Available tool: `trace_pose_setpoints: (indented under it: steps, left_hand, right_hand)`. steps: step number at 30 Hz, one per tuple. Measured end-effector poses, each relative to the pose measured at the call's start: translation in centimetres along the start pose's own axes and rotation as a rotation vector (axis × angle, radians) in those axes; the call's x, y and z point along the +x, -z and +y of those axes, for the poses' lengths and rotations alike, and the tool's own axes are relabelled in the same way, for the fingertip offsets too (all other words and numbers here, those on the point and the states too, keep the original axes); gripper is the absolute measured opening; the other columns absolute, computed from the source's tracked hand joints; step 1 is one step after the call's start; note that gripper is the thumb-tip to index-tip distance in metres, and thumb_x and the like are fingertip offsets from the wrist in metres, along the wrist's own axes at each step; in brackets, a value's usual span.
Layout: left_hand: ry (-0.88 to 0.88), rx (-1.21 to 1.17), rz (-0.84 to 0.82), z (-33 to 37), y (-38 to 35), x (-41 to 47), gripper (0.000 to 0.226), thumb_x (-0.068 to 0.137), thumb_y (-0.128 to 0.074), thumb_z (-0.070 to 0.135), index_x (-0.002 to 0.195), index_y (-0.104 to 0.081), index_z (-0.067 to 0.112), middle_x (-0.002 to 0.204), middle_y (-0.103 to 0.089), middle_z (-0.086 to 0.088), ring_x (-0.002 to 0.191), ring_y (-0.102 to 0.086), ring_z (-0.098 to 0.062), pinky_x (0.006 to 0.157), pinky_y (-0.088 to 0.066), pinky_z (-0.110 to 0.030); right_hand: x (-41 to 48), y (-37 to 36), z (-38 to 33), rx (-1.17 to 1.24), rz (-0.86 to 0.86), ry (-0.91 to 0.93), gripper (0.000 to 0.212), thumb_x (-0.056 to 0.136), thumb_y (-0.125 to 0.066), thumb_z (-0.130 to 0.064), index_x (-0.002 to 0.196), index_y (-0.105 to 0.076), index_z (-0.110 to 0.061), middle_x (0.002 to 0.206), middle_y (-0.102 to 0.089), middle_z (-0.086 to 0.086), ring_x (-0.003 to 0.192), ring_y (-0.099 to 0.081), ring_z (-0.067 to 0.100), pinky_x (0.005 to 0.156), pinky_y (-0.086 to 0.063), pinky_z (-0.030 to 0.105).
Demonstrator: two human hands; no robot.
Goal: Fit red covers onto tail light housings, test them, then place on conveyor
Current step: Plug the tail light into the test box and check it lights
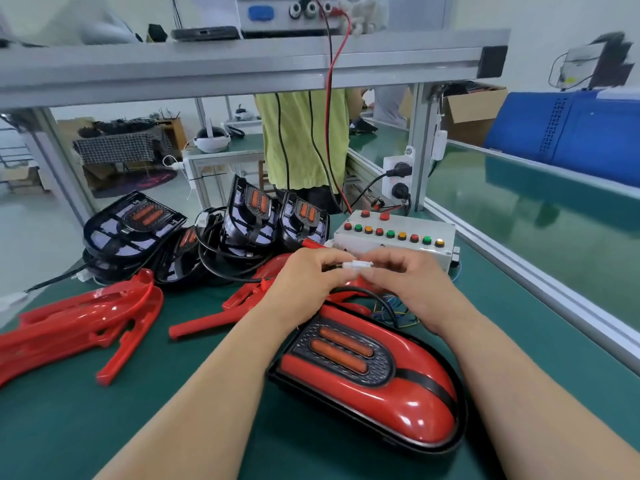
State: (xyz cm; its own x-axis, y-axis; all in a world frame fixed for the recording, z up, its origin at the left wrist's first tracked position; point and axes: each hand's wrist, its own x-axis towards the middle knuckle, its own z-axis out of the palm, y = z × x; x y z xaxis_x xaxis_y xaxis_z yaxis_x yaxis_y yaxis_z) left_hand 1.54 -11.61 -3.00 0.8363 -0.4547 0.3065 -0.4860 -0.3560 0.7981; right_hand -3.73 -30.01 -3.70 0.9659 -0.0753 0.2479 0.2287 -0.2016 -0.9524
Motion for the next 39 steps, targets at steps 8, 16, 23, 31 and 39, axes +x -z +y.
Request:
trace_pose_setpoints:
  steps: [8, 16, 23, 31, 39]
  left_hand:
    - [0.058, -0.054, 0.022, -1.2, -0.3, -0.4, 0.015, 0.086, -0.075, 0.021, 0.1, -0.075, 0.022, 0.088, -0.075, 0.012, 0.081, -0.067, 0.002, 0.076, -0.049, -0.012]
    - [0.079, -0.108, 0.002, -1.4, -0.2, -0.3, 0.014, 0.083, -0.079, 0.017, 0.095, -0.075, 0.021, 0.088, -0.077, 0.006, 0.083, -0.071, -0.008, 0.082, -0.056, -0.023]
    - [0.105, -0.163, -0.001, -0.9, -0.2, -0.6, 0.012, 0.082, -0.078, 0.013, 0.093, -0.075, 0.019, 0.088, -0.077, 0.002, 0.08, -0.071, -0.008, 0.079, -0.057, -0.021]
    - [0.218, -0.27, 0.124, -1.3, 1.8, -1.3, 0.009, 0.086, -0.073, 0.007, 0.091, -0.075, 0.015, 0.093, -0.073, -0.017, 0.079, -0.062, -0.02, 0.084, -0.053, -0.041]
    - [0.145, -0.073, 0.115, -0.9, 1.5, -1.5, 0.012, 0.09, -0.07, 0.015, 0.101, -0.075, 0.019, 0.075, -0.07, 0.016, 0.068, -0.059, 0.005, 0.069, -0.05, -0.013]
  right_hand:
    - [0.2, -0.2, 0.6, -0.055, -0.02, -0.058, 0.014, 0.074, -0.083, -0.03, 0.086, -0.077, -0.028, 0.078, -0.075, -0.003, 0.064, -0.066, 0.003, 0.062, -0.051, 0.014]
    - [0.1, -0.3, 0.4, -0.113, 0.0, -0.036, 0.013, 0.074, -0.086, -0.026, 0.081, -0.075, -0.028, 0.079, -0.075, -0.012, 0.069, -0.068, -0.003, 0.063, -0.048, 0.008]
    - [0.1, -0.3, 0.4, -0.098, -0.002, -0.03, 0.013, 0.074, -0.087, -0.024, 0.08, -0.075, -0.025, 0.077, -0.075, -0.012, 0.066, -0.067, -0.003, 0.06, -0.047, 0.007]
    - [0.4, 1.7, 0.4, 0.082, 0.166, -0.138, 0.008, 0.081, -0.079, -0.012, 0.084, -0.072, -0.009, 0.068, -0.074, 0.003, 0.063, -0.069, 0.012, 0.057, -0.052, 0.016]
    - [0.6, 1.1, 1.3, -0.292, 0.089, -0.082, 0.015, 0.079, -0.082, -0.019, 0.084, -0.07, -0.025, 0.084, -0.07, -0.004, 0.07, -0.061, 0.003, 0.068, -0.051, 0.014]
